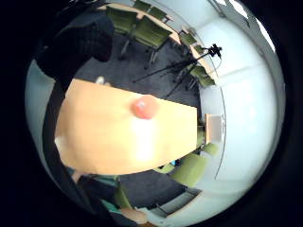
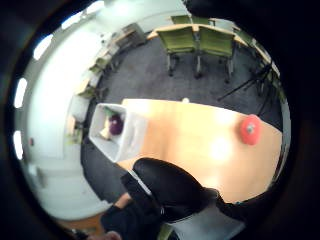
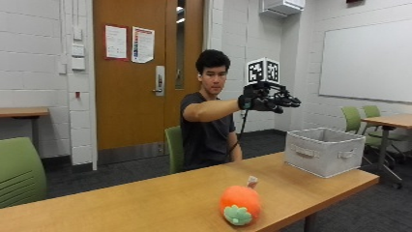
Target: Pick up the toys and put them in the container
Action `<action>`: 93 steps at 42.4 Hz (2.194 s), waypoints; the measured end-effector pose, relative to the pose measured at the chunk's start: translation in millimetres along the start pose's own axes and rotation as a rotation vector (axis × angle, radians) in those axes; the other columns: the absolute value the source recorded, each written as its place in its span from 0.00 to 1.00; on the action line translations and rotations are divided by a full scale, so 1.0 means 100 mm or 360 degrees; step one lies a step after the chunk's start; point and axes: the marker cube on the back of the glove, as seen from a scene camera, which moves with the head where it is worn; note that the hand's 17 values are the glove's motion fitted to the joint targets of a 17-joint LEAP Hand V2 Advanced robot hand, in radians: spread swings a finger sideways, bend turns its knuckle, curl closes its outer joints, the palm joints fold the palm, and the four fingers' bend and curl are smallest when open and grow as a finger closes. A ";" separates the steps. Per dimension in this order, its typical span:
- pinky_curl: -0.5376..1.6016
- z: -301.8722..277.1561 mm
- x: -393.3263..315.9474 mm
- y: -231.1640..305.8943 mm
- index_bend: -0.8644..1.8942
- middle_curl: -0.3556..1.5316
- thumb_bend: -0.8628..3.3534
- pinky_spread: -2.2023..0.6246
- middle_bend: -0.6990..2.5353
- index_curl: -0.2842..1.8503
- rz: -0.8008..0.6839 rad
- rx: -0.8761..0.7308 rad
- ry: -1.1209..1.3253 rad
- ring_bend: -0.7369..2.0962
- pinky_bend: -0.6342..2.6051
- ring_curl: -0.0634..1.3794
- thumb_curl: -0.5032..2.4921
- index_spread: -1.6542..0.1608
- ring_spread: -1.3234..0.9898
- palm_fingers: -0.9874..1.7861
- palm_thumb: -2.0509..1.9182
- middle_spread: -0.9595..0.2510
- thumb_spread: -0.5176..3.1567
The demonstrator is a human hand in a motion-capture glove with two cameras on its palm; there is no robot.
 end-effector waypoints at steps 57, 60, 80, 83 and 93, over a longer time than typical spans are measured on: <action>0.40 2.82 1.57 0.37 0.38 0.40 0.26 0.66 0.31 0.37 0.0410 -0.0794 -0.0097 0.57 0.51 0.32 0.30 0.67 0.39 0.67 0.65 0.49 0.43; 0.40 2.80 1.53 0.46 0.37 0.42 0.27 0.65 0.34 0.37 0.0414 -0.0777 -0.0155 0.59 0.51 0.34 0.32 0.67 0.38 0.71 0.67 0.47 0.40; 0.42 1.07 1.02 0.46 0.38 0.51 0.25 0.62 0.40 0.42 0.0370 -0.0344 -0.0279 0.63 0.50 0.40 0.38 0.66 0.37 0.73 0.68 0.39 0.33; 0.42 0.56 0.73 0.34 0.37 0.52 0.25 0.62 0.40 0.42 0.0290 -0.0231 -0.0241 0.62 0.50 0.40 0.39 0.66 0.36 0.73 0.68 0.39 0.32; 0.43 -0.69 -0.73 -0.04 0.37 0.54 0.24 0.62 0.40 0.45 -0.0060 0.0049 -0.0186 0.62 0.50 0.41 0.41 0.65 0.36 0.73 0.68 0.38 0.31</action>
